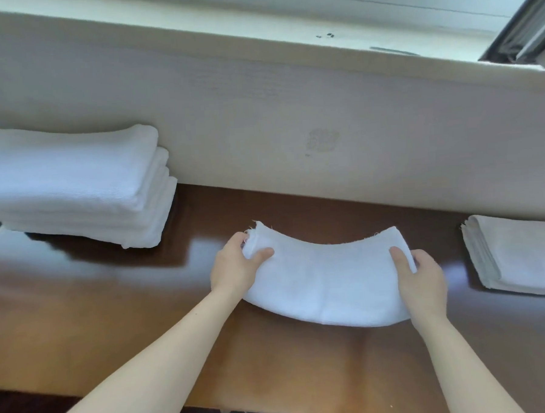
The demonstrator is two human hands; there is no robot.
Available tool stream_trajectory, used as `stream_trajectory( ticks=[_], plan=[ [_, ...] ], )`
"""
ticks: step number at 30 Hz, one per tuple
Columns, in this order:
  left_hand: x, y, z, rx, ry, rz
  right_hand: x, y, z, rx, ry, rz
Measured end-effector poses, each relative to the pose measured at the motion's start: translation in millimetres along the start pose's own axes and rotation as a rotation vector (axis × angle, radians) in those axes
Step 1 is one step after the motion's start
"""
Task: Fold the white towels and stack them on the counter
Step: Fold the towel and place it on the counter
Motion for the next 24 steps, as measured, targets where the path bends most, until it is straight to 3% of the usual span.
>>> stream_trajectory(
  ticks=[4, 13, 19, 24],
  plan=[
    [-65.4, -18.0, 19.0, 0.047, -0.083, 0.144, -5.9, -3.3, -42.3, -0.047, 0.083, -0.017],
    [-263.4, -20.5, 21.1, 0.118, -0.3, 0.449, 48.0, -38.0, -221.1, -0.187, 0.4, -0.16],
    [-387.0, 26.2, -13.9, 0.173, -0.464, 0.492, 104.2, -80.6, -334.4, -0.253, 0.489, -0.175],
    [-474.7, 87.9, -38.4, 0.207, -0.502, 0.497, 167.4, -102.2, -397.2, -0.198, 0.485, -0.118]
  ],
)
Point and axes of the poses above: each hand's wrist, its own y-axis towards the middle knuckle, its own x-axis out of the palm, z = x × y, the point moved 9 cm from there along y, towards the middle knuckle, and after that the axes turned 3 degrees about z, right-handed, at the moved point
